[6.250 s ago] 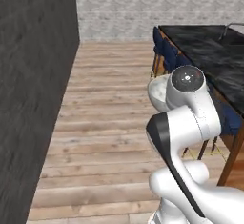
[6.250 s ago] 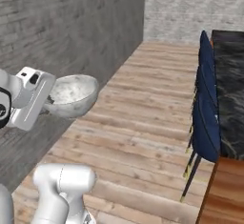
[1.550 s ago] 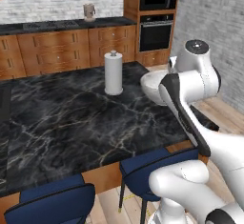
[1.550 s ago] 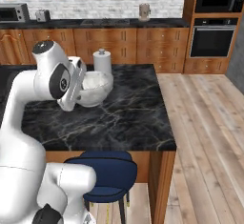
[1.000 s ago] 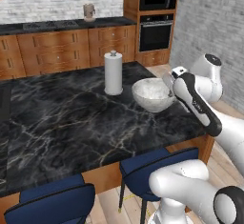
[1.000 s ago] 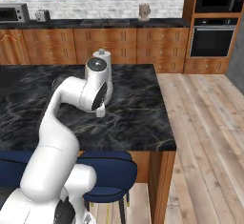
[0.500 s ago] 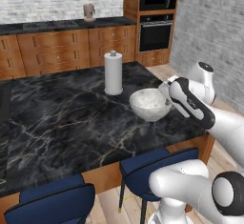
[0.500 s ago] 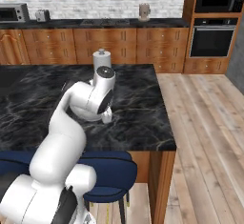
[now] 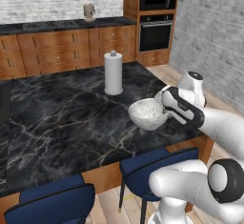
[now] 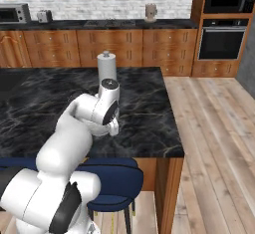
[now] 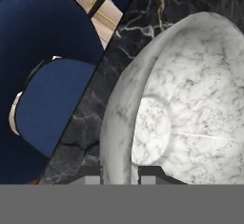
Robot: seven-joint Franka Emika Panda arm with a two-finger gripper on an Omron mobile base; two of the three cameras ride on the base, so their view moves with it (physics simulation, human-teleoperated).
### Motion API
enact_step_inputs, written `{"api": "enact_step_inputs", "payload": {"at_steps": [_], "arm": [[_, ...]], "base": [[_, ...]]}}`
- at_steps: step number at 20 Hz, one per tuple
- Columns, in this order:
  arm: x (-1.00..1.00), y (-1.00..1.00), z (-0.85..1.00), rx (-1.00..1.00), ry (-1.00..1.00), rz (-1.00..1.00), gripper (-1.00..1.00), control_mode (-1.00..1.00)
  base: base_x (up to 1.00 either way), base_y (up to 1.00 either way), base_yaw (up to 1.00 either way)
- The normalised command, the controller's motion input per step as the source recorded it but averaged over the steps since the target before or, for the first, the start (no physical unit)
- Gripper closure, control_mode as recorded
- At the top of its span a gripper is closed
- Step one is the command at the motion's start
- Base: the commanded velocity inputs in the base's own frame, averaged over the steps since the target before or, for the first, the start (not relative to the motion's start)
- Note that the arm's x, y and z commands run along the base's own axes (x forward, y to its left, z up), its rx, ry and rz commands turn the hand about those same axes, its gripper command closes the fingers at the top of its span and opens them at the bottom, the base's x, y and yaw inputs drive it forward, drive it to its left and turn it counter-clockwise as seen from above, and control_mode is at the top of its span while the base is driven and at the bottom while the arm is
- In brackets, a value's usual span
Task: Pick up the bowls from the cabinet and place each bowl in front of a stool on the dining counter.
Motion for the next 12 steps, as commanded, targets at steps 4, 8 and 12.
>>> {"api": "enact_step_inputs", "payload": {"at_steps": [4, 8, 12], "arm": [[0.13, -0.03, -0.48, 0.00, 0.00, 0.00, 1.00, -1.00], [0.14, -0.04, -0.42, 0.00, 0.00, 0.00, 1.00, -1.00], [0.14, -0.09, -0.39, 0.00, 0.00, 0.01, 1.00, -1.00]], "base": [[0.00, 0.00, 0.00], [0.00, 0.00, 0.00], [0.00, 0.00, 0.00]]}}
